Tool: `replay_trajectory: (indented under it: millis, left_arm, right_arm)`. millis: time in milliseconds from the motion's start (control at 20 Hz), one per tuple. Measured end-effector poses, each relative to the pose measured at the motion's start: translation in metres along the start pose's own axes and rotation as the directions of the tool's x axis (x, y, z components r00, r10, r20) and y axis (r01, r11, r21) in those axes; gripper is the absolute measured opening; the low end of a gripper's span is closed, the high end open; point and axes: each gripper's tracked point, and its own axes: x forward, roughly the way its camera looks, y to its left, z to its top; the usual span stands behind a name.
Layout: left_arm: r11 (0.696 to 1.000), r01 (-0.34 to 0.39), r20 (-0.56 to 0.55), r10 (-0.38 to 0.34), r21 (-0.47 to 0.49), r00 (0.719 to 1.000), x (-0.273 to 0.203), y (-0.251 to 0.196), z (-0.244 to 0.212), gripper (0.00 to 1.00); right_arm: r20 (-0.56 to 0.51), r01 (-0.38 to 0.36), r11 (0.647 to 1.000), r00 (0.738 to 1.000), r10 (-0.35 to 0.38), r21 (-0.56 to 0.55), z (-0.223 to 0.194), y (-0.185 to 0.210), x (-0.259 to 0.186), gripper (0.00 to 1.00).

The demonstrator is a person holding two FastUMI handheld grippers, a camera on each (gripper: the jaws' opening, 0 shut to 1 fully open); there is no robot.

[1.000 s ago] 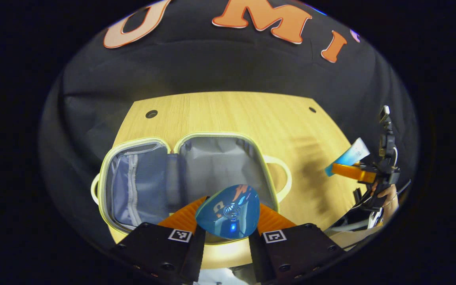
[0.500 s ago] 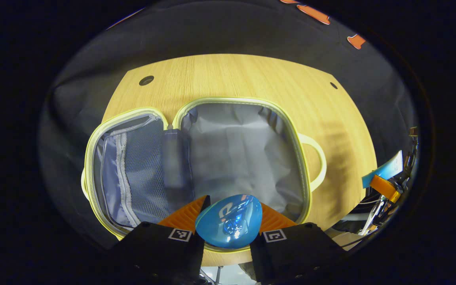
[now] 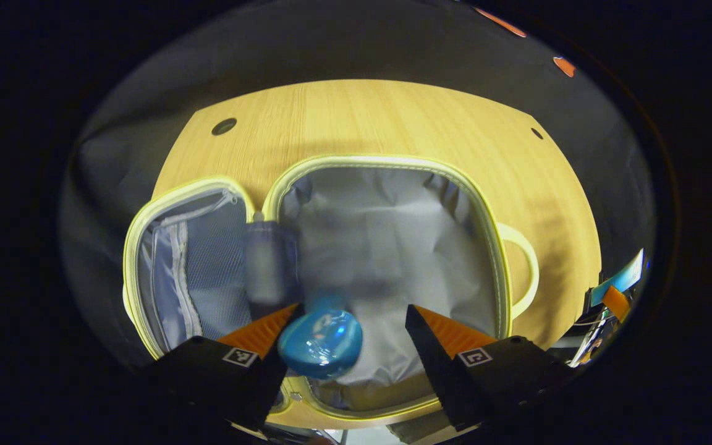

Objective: First open the suitcase, pack the skin care products into it, and then close the suitcase.

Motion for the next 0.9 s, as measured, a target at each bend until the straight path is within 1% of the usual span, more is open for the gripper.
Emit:
replay_trajectory:
  millis: [200,350,450,550,650,750,900]
  left_arm:
    - [0.994,-0.083,0.041,0.08,0.065,0.996,-0.003,0.014,0.022,1.0]
    - [0.991,-0.102,0.074,0.095,0.089,0.993,-0.01,0.015,0.03,1.0]
    - [0.992,-0.09,0.102,0.081,0.089,0.991,-0.02,0.009,0.032,1.0]
    - [0.996,-0.057,0.135,0.047,0.074,0.99,-0.033,-0.001,0.027,1.0]
    - [0.999,-0.02,0.174,0.011,0.048,0.985,-0.053,-0.01,0.019,1.0]
    - [1.0,0.014,0.21,-0.017,0.019,0.978,-0.072,-0.013,0.008,1.0]
    - [0.999,0.031,0.248,-0.023,-0.028,0.969,-0.105,-0.005,-0.016,1.0]
  right_arm:
    - [0.018,-0.004,1.0,1.0,0.004,0.002,0.006,0.002,-0.002,0.4]
    - [0.022,0.0,1.0,1.0,0.001,-0.008,0.006,0.002,-0.006,0.41]
    - [0.023,-0.005,1.0,1.0,0.005,-0.012,0.01,0.004,-0.008,0.4]
    - [0.028,-0.006,0.999,1.0,0.007,-0.035,0.017,0.007,-0.01,0.41]
    - [0.02,-0.023,0.998,1.0,0.024,-0.061,0.026,0.019,-0.011,0.41]
    - [-0.006,-0.054,0.994,0.999,0.053,-0.097,0.033,0.035,-0.009,0.4]
    - [-0.077,-0.121,0.98,0.991,0.11,-0.156,0.036,0.071,0.002,0.4]
